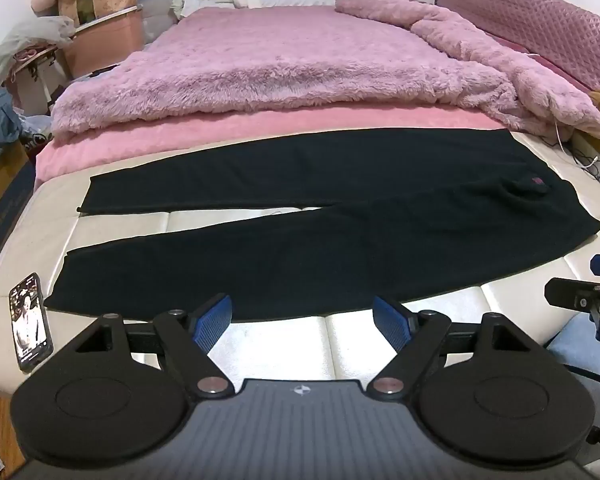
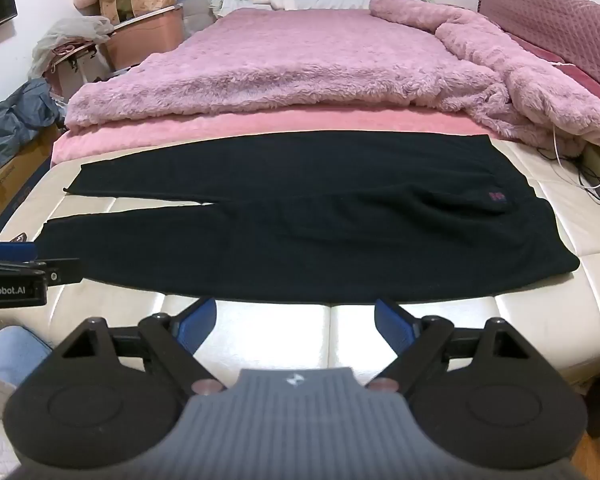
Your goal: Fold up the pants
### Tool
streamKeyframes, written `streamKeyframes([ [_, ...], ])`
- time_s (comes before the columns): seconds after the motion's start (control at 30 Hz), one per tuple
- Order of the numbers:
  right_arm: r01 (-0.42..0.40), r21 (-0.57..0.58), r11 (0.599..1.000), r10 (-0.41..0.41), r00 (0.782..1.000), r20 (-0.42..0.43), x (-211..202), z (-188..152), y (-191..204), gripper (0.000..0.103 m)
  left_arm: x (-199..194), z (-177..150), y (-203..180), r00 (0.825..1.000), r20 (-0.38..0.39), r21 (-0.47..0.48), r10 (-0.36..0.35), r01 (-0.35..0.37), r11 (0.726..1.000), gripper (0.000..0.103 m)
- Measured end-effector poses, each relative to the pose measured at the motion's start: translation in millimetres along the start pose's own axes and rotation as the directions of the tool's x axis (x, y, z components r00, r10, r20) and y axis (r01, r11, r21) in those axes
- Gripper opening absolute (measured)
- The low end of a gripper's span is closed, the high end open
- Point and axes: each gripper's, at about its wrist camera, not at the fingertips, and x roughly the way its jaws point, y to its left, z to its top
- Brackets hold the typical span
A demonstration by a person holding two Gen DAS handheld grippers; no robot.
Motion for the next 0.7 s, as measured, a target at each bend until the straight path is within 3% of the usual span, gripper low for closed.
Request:
streamKeyframes([
  [0.7, -0.004, -0.004, 1.0, 0.004, 1.0, 0.001, -3.6, 1.5, -3.2, 0.082, -0.1, 0.1, 0.3, 1.0, 0.001, -0.005, -0.004, 0.004, 1.0, 0.094],
])
